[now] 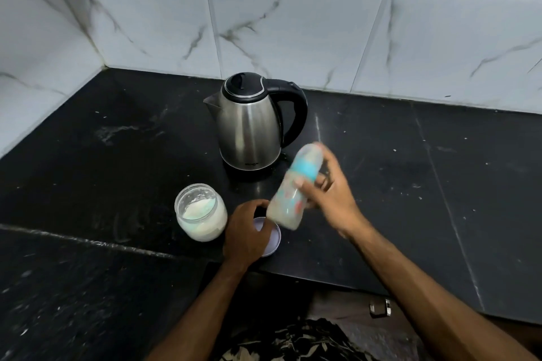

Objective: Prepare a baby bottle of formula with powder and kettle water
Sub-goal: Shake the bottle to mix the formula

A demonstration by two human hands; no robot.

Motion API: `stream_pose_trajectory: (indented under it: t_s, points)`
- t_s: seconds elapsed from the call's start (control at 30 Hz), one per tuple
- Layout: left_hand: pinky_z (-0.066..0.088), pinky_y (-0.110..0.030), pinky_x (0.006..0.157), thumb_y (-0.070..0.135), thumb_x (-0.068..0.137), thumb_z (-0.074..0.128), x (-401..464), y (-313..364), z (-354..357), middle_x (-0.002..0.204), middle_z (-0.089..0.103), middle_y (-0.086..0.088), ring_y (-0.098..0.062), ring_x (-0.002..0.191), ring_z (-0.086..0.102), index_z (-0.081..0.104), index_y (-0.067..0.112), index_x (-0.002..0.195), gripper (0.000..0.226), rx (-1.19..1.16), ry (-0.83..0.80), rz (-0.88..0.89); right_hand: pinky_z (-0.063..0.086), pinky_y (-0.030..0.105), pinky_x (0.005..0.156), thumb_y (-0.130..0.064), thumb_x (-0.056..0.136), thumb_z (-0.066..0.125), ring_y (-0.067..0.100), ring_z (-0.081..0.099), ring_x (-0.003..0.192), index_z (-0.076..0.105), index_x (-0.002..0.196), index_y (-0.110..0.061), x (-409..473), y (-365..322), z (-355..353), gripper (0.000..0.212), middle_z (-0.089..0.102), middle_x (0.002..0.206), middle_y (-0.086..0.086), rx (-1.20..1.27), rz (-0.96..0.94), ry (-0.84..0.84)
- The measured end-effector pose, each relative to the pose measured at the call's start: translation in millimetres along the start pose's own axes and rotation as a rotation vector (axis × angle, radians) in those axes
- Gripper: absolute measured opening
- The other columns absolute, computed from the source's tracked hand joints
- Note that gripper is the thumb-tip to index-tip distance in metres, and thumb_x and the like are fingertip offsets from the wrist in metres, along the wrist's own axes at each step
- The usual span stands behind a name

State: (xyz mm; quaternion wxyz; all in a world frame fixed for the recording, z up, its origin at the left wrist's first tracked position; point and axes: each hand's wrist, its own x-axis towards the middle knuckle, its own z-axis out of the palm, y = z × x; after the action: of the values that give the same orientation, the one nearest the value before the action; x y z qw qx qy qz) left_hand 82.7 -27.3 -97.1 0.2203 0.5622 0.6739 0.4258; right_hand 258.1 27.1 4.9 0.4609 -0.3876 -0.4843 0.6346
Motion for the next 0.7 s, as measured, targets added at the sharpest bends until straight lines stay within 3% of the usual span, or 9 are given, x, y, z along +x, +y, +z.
stream_pose_trajectory:
  t_s: [0.07,0.2,0.27,0.43,0.5,0.6,0.7]
  points:
    - [0.045,-0.027,0.090,0.025,0.075,0.072,-1,0,0,0.105,0.062,0.014,-0.011,0.101,0.059,0.069,0.019,0.107,0.033,-0.003,0.000,-0.001,0.060,0.034,0.068,-0.018,0.075,0.085,0.024,0.074,0.098,0.039,0.142,-0.037,-4,3,-1,0.084,0.074,0.108,0.008,-0.080,0.015,-0.099]
    - [0.045,-0.025,0.092,0.029,0.083,0.066,-2,2,0,0.102,0.067,0.013,-0.009,0.100,0.060,0.070,0.018,0.103,0.024,0.003,0.046,0.036,0.061,0.039,0.063,-0.025,0.081,0.075,0.022,0.074,0.093,0.037,0.143,-0.028,14,-24,-10,0.072,0.076,0.102,0.002,0.111,-0.121,0.209]
    - [0.045,-0.026,0.092,0.028,0.084,0.067,-2,3,0,0.102,0.067,0.013,-0.008,0.100,0.059,0.070,0.018,0.104,0.022,-0.003,0.043,0.036,0.062,0.041,0.065,-0.026,0.085,0.072,0.024,0.072,0.095,0.035,0.144,-0.024,17,-26,-10,0.069,0.074,0.105,0.003,0.208,-0.136,0.264]
    - [0.043,-0.023,0.087,0.024,0.076,0.076,-1,-1,0,0.104,0.060,0.015,-0.008,0.100,0.057,0.069,0.020,0.108,0.033,0.001,0.002,-0.005,0.060,0.036,0.064,-0.018,0.076,0.083,0.024,0.074,0.094,0.046,0.133,-0.046,-4,-2,0,0.074,0.073,0.108,0.011,-0.061,0.024,-0.124]
    - [0.043,-0.023,0.089,0.028,0.078,0.069,-1,0,0,0.104,0.063,0.015,-0.009,0.101,0.058,0.069,0.019,0.106,0.030,0.007,0.019,0.022,0.060,0.037,0.065,-0.020,0.077,0.081,0.024,0.074,0.094,0.046,0.133,-0.044,1,-8,-2,0.070,0.074,0.106,0.008,-0.026,-0.033,-0.038]
    - [0.045,-0.026,0.093,0.029,0.084,0.066,-2,2,1,0.103,0.067,0.013,-0.009,0.101,0.059,0.069,0.019,0.104,0.022,0.008,0.035,0.040,0.060,0.039,0.065,-0.027,0.083,0.077,0.024,0.073,0.097,0.040,0.141,-0.025,14,-26,-9,0.069,0.074,0.110,0.005,0.188,-0.117,0.226]
    - [0.044,-0.025,0.091,0.025,0.083,0.070,-1,0,1,0.102,0.064,0.016,-0.010,0.100,0.060,0.069,0.019,0.104,0.022,0.014,0.041,0.045,0.060,0.037,0.063,-0.031,0.078,0.079,0.024,0.073,0.096,0.041,0.139,-0.028,5,-18,-3,0.072,0.073,0.111,0.006,0.170,-0.071,0.163]
